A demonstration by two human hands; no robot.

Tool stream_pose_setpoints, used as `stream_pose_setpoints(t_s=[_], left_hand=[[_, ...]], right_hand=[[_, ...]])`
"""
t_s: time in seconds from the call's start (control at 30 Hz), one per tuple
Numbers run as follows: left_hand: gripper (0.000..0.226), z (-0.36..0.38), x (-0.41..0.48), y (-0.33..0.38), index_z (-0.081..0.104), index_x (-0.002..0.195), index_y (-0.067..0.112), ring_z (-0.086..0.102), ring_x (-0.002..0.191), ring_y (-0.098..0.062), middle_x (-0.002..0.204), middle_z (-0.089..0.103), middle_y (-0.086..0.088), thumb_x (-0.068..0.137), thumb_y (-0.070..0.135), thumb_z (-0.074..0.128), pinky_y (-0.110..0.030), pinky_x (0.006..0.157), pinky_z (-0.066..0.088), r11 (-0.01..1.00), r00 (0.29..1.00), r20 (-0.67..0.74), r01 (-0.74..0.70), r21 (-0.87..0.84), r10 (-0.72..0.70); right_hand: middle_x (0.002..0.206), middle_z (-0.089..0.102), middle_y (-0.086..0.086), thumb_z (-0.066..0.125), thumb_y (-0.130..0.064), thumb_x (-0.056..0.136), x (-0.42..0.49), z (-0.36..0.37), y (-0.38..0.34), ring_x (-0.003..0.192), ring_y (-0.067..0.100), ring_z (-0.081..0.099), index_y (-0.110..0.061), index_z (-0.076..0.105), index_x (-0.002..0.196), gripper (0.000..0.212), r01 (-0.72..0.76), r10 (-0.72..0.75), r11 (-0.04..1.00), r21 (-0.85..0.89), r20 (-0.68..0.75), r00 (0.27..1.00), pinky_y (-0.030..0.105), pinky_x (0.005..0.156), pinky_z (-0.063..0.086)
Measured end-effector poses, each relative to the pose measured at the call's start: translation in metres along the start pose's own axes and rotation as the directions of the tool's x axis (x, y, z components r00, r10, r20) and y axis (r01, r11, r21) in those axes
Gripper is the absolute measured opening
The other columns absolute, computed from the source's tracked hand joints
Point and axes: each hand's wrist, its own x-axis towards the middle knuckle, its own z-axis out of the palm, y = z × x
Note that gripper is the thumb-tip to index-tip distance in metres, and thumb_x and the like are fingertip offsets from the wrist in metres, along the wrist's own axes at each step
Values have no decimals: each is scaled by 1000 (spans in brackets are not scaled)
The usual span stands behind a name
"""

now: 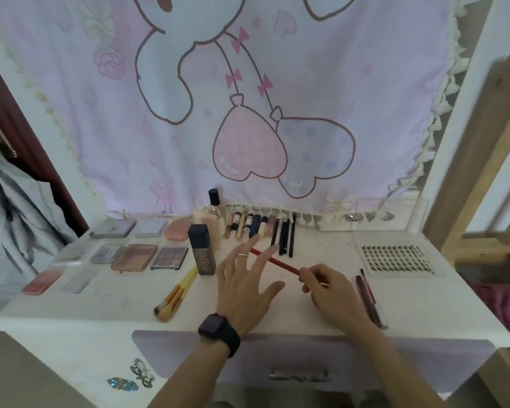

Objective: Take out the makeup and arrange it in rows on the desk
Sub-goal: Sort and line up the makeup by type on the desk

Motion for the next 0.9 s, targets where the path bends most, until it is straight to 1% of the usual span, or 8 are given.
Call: stream_pose_setpoints(t_s=[0.07, 0.17, 0.23, 0.33, 0.5, 0.77, 0.83, 0.9], left_hand=[[40, 2, 5, -4, 52, 133, 44, 31, 142, -19, 149, 44, 8, 94, 51, 57, -47, 115, 24, 991, 994, 49, -101, 82, 98], [29, 6, 8, -5, 58, 126, 36, 47, 114, -11, 121, 60, 12, 102, 44, 45, -27, 101, 34, 998, 983, 173, -65, 1, 64], [24, 10, 8, -6, 61, 119, 34, 49, 97, -6, 106, 60, 15, 101, 42, 49, -20, 85, 39, 986, 976, 218, 36, -161, 0], [13, 14, 10, -9, 67, 107, 36, 53, 90, 3, 94, 60, 24, 97, 38, 59, -14, 80, 39, 901, 949, 306, 202, -383, -83], [17, 8, 14, -14, 75, 97, 32, 57, 82, 12, 85, 66, 25, 96, 39, 60, -6, 71, 39, 840, 919, 386, 272, -470, -82], [21, 9, 11, -11, 78, 100, 28, 62, 87, 2, 94, 74, 16, 95, 40, 62, -11, 74, 41, 809, 924, 369, 291, -510, -100], [20, 10, 9, -11, 78, 102, 27, 62, 87, 2, 93, 73, 15, 94, 39, 63, -9, 74, 41, 819, 936, 338, 269, -507, -99], [19, 11, 7, -13, 77, 104, 27, 61, 86, 4, 92, 71, 17, 93, 37, 65, -6, 73, 40, 826, 950, 300, 239, -510, -90]], right_hand=[[78, 70, -7, 56, -37, 100, 6, 3, 2, 72, 7, 62, -28, 66, 89, 18, 14, -13, 1000, -25, 6, 1000, 24, 71, 47], [75, 70, -6, 56, -34, 100, 11, 8, 3, 68, 1, 60, -26, 67, 86, 19, 33, -31, 999, 23, -57, 998, 20, 66, 42], [73, 68, -4, 55, -34, 101, 11, 9, 6, 67, -1, 59, -23, 67, 85, 22, 42, -39, 998, 44, -86, 996, 15, 62, 41], [71, 66, -3, 54, -33, 101, 7, 9, 8, 70, 2, 59, -22, 64, 84, 22, 86, -86, 996, -4, -77, 993, 10, 63, 44], [75, 64, -3, 56, -29, 100, 3, 8, 12, 72, 8, 58, -24, 61, 88, 14, 153, -153, 988, -23, -28, 988, 14, 67, 47], [84, 64, -12, 59, -25, 99, 6, 4, 19, 77, 7, 58, -30, 60, 94, 8, 148, -148, 989, 28, -11, 989, 17, 68, 47], [85, 65, -11, 58, -30, 100, 6, 5, 15, 76, 6, 59, -29, 61, 93, 7, 123, -123, 992, 25, -16, 992, 17, 67, 44], [82, 66, -7, 55, -43, 99, 8, 7, 8, 72, 8, 59, -27, 61, 86, 22, 69, -69, 997, -23, 5, 998, 20, 65, 42]])
